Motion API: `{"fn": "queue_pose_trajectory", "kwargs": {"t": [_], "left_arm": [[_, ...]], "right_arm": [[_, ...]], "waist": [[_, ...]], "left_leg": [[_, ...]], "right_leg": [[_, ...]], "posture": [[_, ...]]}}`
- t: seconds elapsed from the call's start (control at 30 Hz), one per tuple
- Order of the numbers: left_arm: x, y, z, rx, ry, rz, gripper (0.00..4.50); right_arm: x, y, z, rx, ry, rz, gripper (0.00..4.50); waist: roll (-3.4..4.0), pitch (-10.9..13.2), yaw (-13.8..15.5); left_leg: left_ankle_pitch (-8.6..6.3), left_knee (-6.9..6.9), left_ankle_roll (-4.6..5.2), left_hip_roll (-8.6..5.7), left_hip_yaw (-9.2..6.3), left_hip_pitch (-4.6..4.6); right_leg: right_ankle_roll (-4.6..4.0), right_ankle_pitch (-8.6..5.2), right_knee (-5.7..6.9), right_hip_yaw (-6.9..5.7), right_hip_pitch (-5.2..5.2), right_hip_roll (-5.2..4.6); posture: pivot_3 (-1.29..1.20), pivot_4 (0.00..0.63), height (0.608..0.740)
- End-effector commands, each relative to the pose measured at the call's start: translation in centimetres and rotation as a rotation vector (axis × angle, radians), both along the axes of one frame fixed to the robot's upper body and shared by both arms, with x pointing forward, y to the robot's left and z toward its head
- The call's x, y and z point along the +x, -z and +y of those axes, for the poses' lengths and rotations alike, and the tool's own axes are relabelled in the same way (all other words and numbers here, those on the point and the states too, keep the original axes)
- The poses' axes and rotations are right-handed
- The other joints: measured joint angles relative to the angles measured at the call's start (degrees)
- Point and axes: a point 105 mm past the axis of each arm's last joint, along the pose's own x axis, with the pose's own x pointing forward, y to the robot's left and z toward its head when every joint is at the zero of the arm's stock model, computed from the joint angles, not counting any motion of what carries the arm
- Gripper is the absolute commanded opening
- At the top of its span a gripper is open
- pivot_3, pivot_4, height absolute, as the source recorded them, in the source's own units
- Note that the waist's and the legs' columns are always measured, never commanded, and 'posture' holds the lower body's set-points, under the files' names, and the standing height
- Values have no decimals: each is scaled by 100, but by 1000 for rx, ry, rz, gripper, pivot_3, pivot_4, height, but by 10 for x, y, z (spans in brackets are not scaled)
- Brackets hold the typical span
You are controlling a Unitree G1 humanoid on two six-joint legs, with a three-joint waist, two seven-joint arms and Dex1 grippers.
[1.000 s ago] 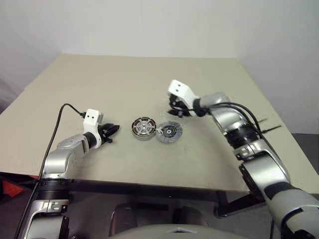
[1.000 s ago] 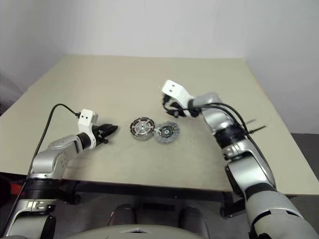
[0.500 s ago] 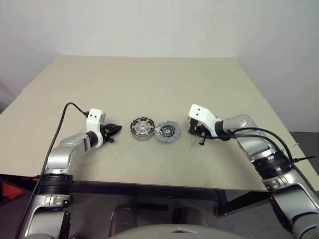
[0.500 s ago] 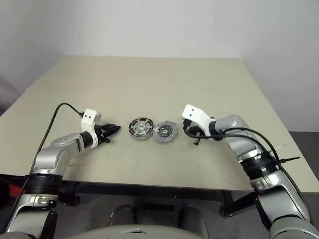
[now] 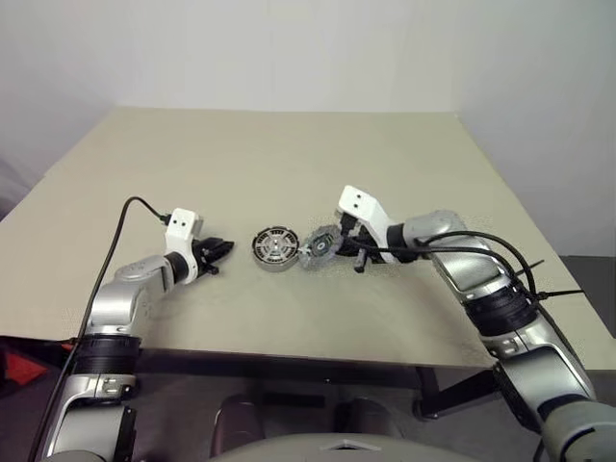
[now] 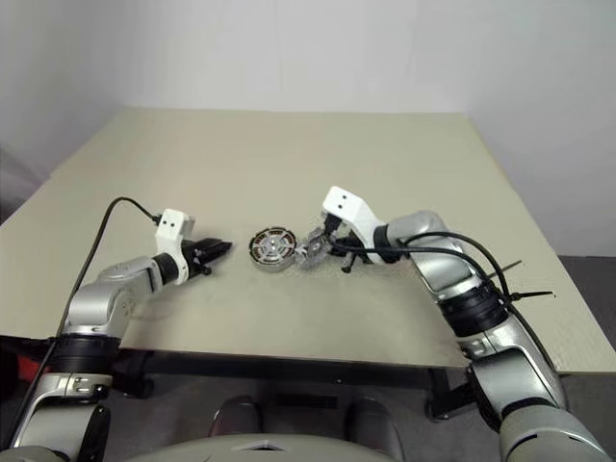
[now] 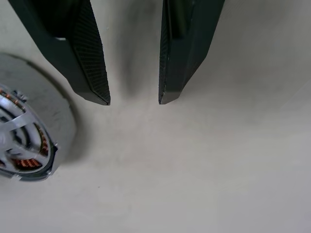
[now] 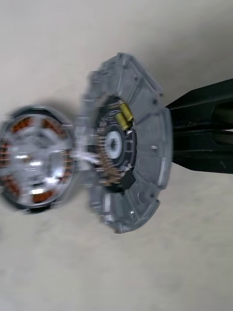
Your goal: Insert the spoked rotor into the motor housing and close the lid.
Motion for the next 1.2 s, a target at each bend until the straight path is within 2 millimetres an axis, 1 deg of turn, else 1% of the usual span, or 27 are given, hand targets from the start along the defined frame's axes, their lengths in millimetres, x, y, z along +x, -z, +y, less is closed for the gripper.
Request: {"fn": "queue_pose_trajectory", "kwargs": {"t": [0.03,0.27,0.4,0.5,0.63,0.8,1.0,1.2], "left_arm": [[3,-15,4,11,-7,-60,1688],[3,-16,7,14,-15,-60,1688],[3,-16,8,18,-20,-61,1688],[3,-16,8,19,-21,-61,1688],[2,-17,10,22,-27,-63,1688],[0,-17,12,26,-35,-61,1688],[-2,-18,14,31,-42,-60,1688],[-3,-18,15,34,-45,-57,1688]], "right_arm": [[2,-23,9,58,-27,-45,14],[-3,-37,23,98,-81,-57,14],[-8,-49,46,161,-138,-67,14],[-11,-52,58,179,-164,-67,14],[-10,-48,73,188,-183,-65,14],[-5,-38,84,187,-177,-54,14],[0,-27,90,181,-148,-41,14],[9,-13,91,168,-95,-37,14]], "waist": [[0,0,4],[0,0,-13],[0,0,-28],[0,0,-13],[0,0,-14],[0,0,-15],[0,0,-18],[0,0,-20]], "left_leg": [[0,0,0,0,0,-2],[0,-2,-1,1,0,1],[0,-3,-1,3,0,3],[1,-5,-3,3,0,3],[4,-5,-8,1,0,2],[12,-5,-21,1,0,2],[12,-6,-22,1,0,2],[12,-6,-22,1,0,2]], "right_leg": [[0,0,-2,0,0,0],[1,-1,0,0,0,1],[2,-1,1,0,0,2],[1,0,1,0,-1,2],[1,0,-1,0,0,1],[1,0,0,0,0,1],[3,-1,-1,0,0,1],[4,-2,-1,0,0,1]], "posture": [[0,0,740],[0,0,740],[0,0,740],[0,0,740],[0,0,740],[0,0,740],[0,0,740],[0,0,740]]}}
